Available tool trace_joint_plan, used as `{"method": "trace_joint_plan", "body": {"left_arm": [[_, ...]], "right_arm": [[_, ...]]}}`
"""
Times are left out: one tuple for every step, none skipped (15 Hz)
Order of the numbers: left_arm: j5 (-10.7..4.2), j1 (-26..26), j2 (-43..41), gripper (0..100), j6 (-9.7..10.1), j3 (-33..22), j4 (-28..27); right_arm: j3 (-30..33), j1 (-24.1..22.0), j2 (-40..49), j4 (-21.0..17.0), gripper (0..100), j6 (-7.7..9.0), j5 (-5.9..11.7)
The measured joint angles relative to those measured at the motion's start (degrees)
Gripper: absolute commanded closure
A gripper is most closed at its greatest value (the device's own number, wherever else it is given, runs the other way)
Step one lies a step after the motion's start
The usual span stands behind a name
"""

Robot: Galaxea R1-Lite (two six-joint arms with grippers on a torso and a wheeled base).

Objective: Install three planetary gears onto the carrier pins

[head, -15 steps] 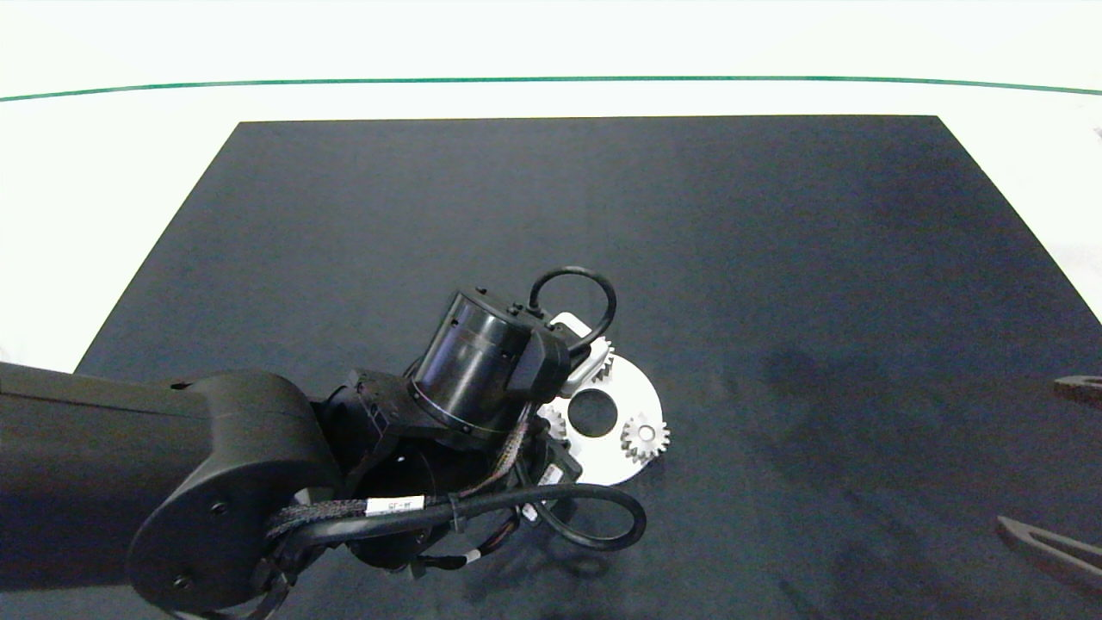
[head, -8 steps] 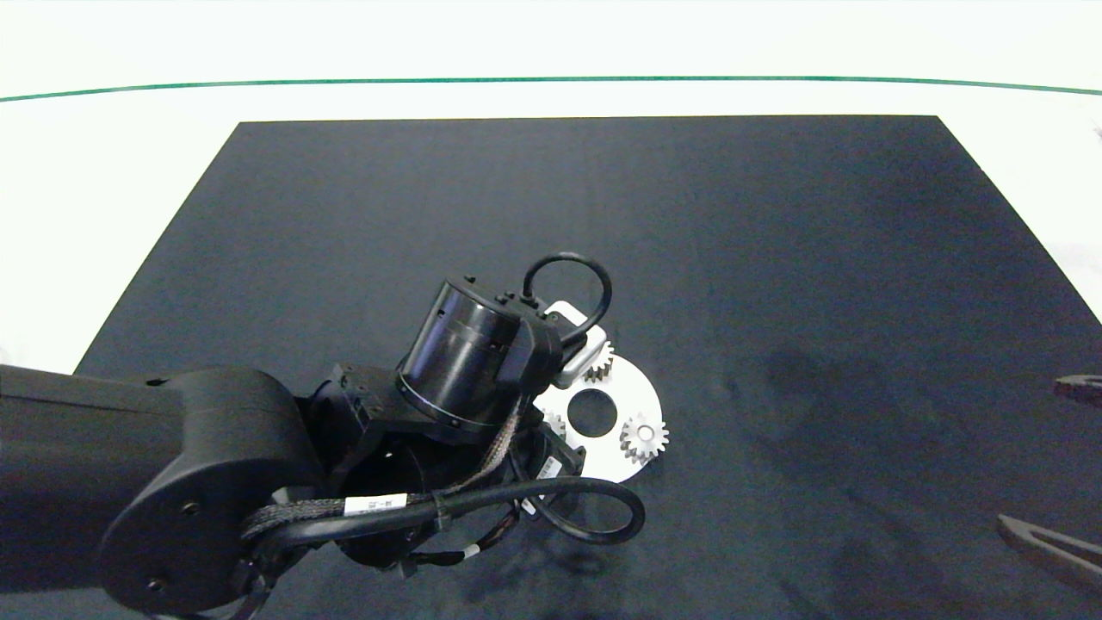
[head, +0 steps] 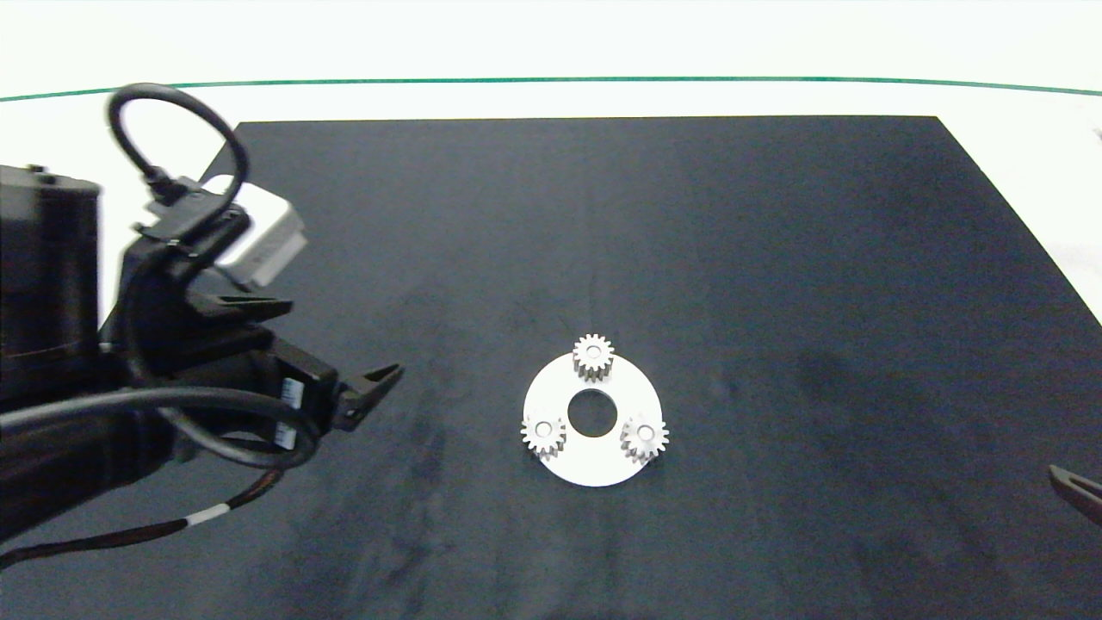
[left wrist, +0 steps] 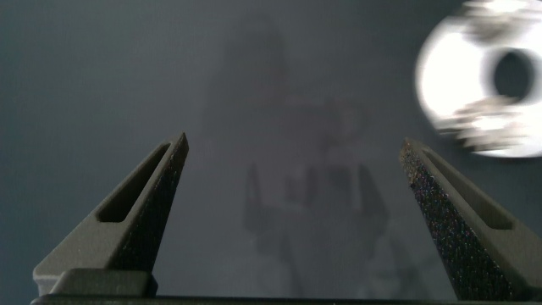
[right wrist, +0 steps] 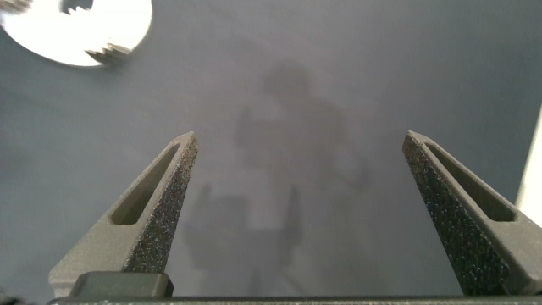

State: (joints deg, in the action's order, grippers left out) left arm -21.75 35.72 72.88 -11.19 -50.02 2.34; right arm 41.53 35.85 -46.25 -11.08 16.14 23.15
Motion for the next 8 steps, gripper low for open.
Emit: {"method": "trace_joint_plan", "body": {"left_arm": [[0.0,-3.69,-3.8,0,-0.11,2.52,0.05],[-0.05,-7.11,-7.06,0,-0.21,4.99,0.09],[-0.05,-10.78,-11.08,0,-0.22,7.77,0.11],[-0.02,-13.9,-14.86,0,-0.22,10.02,0.07],[-0.02,-16.81,-18.66,0,-0.22,11.96,0.05],[0.0,-19.41,-22.82,0,-0.49,13.84,-0.02],[0.0,-21.61,-26.79,0,-1.43,15.48,-0.15],[0.0,-23.37,-30.84,0,-2.69,17.19,-0.5]], "right_arm": [[-1.29,-1.35,1.88,0.0,0,0.65,0.52],[-2.62,-3.11,4.08,0.0,0,1.02,1.49],[-3.78,-5.71,6.12,-0.02,0,1.22,2.69],[-5.01,-9.01,8.11,-0.02,0,1.35,4.07],[-6.36,-12.7,10.36,0.01,0,1.49,5.46],[-7.52,-15.9,12.68,0.01,0,1.55,7.08],[-8.48,-19.65,14.81,0.0,0,1.49,9.01],[-9.31,-23.65,17.01,0.0,0,1.22,10.83]]}}
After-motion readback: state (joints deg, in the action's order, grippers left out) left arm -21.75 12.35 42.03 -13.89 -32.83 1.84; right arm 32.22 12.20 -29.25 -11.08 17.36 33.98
